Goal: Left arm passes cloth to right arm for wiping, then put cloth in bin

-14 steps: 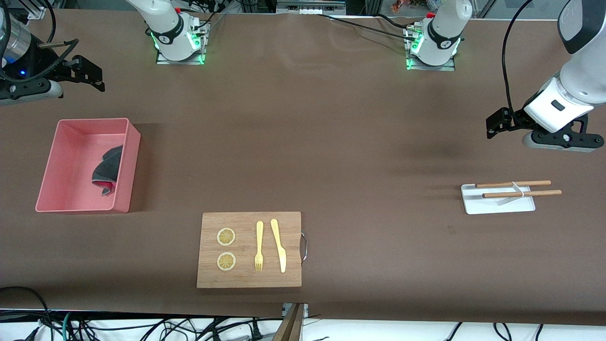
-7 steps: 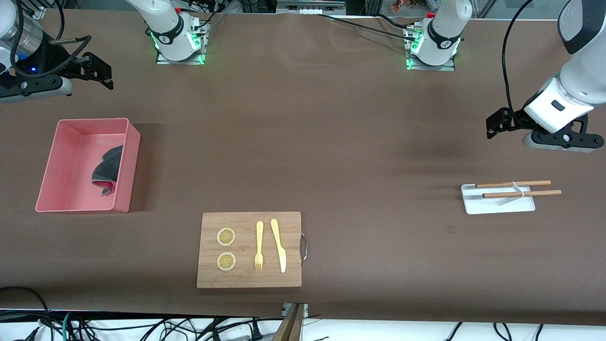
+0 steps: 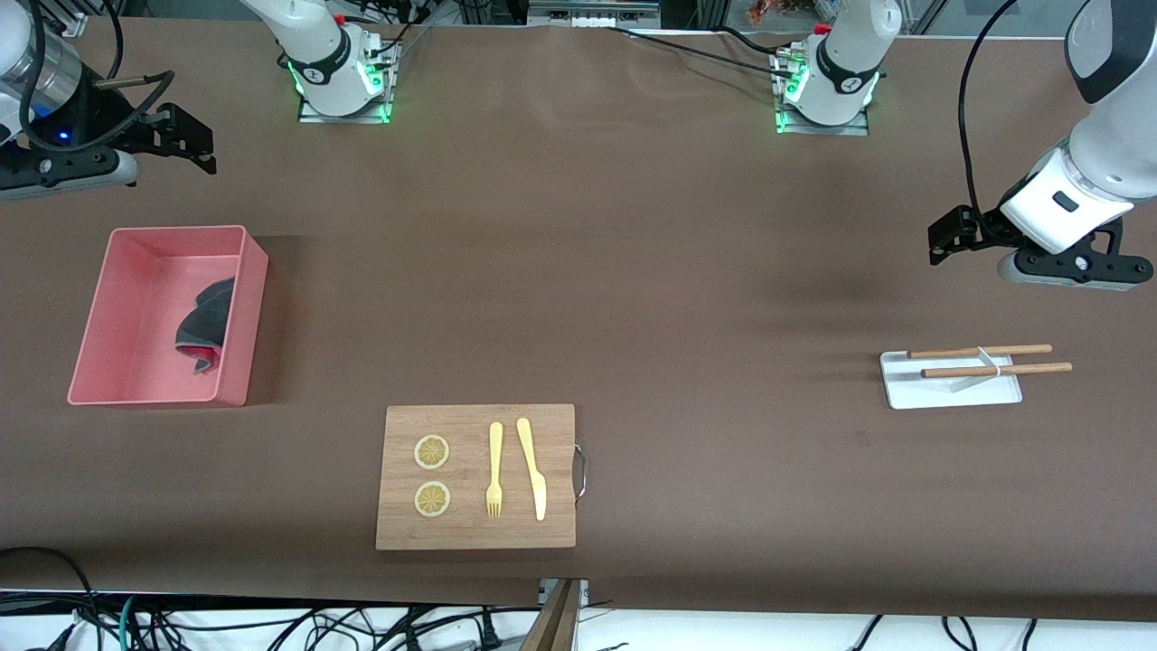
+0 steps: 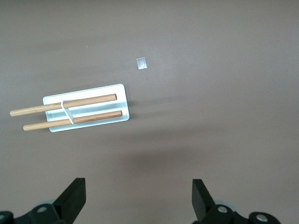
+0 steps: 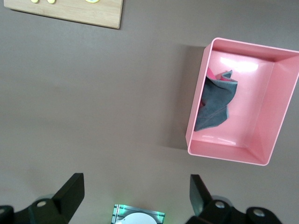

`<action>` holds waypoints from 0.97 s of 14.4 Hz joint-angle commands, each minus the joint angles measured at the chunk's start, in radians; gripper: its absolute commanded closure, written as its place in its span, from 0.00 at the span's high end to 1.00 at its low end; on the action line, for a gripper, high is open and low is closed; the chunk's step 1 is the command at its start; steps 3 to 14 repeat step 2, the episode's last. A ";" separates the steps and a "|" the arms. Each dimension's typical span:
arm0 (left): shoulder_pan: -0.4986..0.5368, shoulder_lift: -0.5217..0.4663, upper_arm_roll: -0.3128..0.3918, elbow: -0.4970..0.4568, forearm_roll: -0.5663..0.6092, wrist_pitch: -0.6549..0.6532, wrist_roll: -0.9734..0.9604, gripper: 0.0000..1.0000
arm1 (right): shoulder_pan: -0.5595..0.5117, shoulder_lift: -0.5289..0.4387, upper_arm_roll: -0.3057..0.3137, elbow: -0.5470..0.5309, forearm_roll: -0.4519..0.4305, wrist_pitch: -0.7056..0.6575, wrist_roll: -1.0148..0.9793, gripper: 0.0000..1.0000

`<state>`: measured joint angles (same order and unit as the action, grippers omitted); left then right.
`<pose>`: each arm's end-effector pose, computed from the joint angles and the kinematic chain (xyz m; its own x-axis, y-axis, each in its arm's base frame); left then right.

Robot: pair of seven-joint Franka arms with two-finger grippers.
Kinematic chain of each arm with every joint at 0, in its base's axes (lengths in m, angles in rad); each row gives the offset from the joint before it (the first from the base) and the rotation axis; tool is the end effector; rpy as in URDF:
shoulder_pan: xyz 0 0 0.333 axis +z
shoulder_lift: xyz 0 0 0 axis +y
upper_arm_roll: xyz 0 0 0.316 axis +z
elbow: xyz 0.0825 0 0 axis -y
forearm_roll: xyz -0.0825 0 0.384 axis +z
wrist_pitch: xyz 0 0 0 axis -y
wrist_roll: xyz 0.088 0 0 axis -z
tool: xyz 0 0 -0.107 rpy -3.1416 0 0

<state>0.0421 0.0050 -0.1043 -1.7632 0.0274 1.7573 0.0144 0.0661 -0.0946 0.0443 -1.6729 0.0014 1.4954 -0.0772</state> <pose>0.5627 -0.0325 0.5463 0.9966 -0.0816 -0.0113 -0.0819 -0.9963 -0.0262 0.5125 0.0581 0.6210 0.9791 0.1857 -0.0829 0.1860 -0.9825 -0.0036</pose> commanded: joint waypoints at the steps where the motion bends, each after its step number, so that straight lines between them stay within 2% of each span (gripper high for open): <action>1: 0.007 0.001 -0.003 0.010 -0.018 -0.015 0.010 1.00 | 0.004 0.019 0.000 0.041 0.011 -0.020 0.016 1.00; 14: 0.007 0.001 -0.003 0.010 -0.017 -0.015 0.010 1.00 | 0.004 0.019 0.000 0.042 0.009 -0.021 0.017 1.00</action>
